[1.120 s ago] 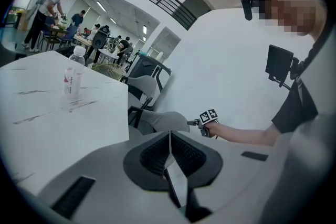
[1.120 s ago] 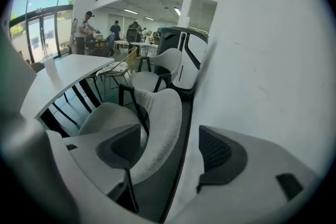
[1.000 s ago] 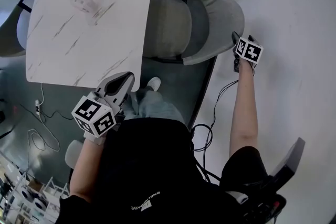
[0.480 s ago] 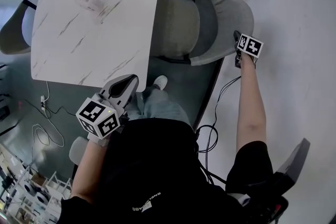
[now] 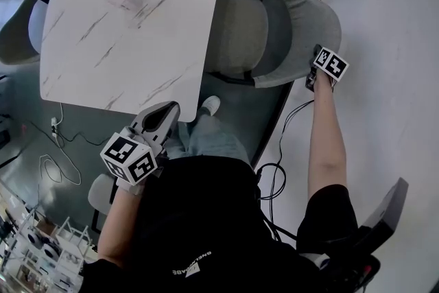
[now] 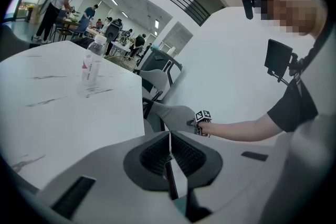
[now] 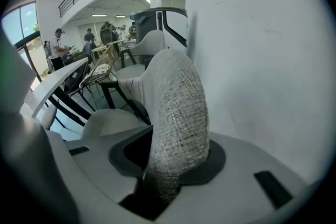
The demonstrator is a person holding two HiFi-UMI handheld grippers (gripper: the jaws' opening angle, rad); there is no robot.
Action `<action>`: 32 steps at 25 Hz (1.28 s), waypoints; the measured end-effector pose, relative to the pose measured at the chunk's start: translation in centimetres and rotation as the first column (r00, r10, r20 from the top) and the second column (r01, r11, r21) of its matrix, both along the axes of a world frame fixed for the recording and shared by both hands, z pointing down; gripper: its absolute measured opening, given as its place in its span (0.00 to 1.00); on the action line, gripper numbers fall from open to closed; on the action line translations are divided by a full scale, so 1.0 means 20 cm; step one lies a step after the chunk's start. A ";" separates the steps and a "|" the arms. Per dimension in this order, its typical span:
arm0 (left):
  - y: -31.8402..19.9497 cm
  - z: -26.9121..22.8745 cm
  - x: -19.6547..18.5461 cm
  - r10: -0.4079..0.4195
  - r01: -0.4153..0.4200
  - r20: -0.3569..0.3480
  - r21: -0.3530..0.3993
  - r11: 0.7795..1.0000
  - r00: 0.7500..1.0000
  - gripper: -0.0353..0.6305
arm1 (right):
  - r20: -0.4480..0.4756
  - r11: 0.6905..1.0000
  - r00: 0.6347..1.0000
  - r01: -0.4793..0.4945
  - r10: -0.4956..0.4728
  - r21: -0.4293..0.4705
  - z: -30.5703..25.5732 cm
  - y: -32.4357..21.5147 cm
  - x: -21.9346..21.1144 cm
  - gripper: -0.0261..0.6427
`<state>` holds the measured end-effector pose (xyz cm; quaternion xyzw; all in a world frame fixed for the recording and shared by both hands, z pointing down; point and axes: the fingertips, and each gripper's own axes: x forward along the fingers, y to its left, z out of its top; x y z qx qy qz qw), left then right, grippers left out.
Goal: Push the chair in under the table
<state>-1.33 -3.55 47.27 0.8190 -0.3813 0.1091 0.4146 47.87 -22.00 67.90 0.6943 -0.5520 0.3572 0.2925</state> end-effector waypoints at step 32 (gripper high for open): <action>-0.01 0.06 -0.05 -0.060 0.059 -0.037 -0.026 0.998 0.998 0.05 | -0.005 1.000 1.000 -0.021 0.021 0.009 0.00 -0.01 -0.38 0.22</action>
